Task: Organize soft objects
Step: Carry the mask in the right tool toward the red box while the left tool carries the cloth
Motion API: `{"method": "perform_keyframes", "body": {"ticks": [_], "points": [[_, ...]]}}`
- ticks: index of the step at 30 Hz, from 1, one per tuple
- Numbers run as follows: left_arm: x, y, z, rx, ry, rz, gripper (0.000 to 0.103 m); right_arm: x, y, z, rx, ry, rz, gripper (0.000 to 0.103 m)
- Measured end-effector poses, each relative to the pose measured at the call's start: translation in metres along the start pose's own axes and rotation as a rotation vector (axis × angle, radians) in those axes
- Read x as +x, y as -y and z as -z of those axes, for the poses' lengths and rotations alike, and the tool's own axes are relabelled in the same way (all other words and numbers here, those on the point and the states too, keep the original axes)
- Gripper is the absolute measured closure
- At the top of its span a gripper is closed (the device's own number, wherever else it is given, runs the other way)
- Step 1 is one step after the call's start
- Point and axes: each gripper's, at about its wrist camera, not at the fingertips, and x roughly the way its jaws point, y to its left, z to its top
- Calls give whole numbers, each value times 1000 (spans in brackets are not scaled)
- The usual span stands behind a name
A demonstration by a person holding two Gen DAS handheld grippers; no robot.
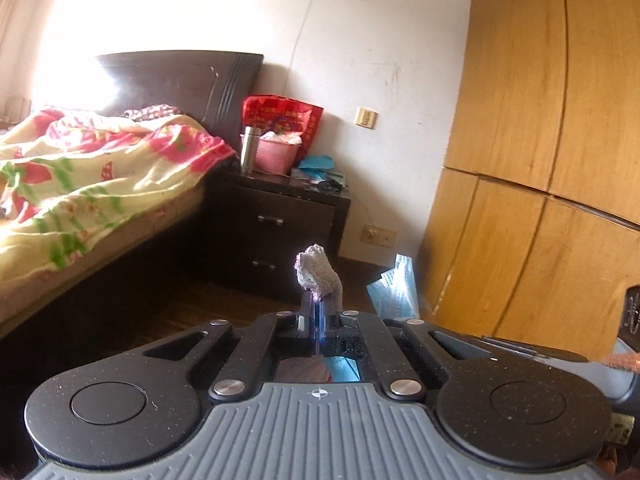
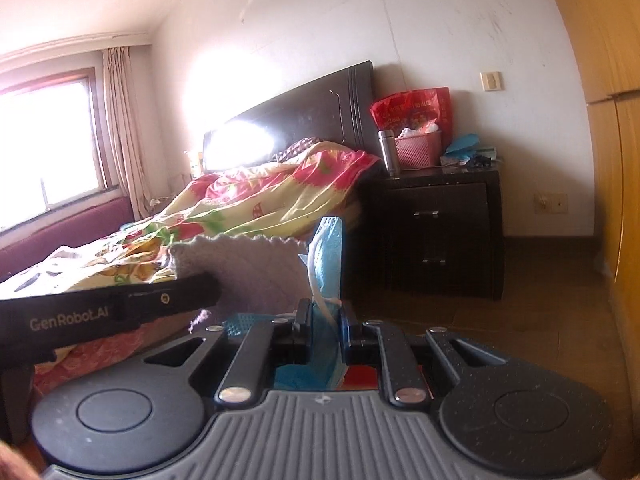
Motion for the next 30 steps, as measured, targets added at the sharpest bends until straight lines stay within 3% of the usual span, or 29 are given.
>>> {"method": "perform_keyframes", "body": {"ticks": [6, 15, 30], "points": [[42, -14, -2, 5, -12, -56, 103, 46, 14, -2, -16, -37, 61, 103], [98, -37, 26, -1, -105, -149, 103, 111, 27, 14, -44, -125, 121, 103], [148, -57, 63, -19, -240, -228, 103, 182, 44, 63, -44, -305, 191, 103]]}}
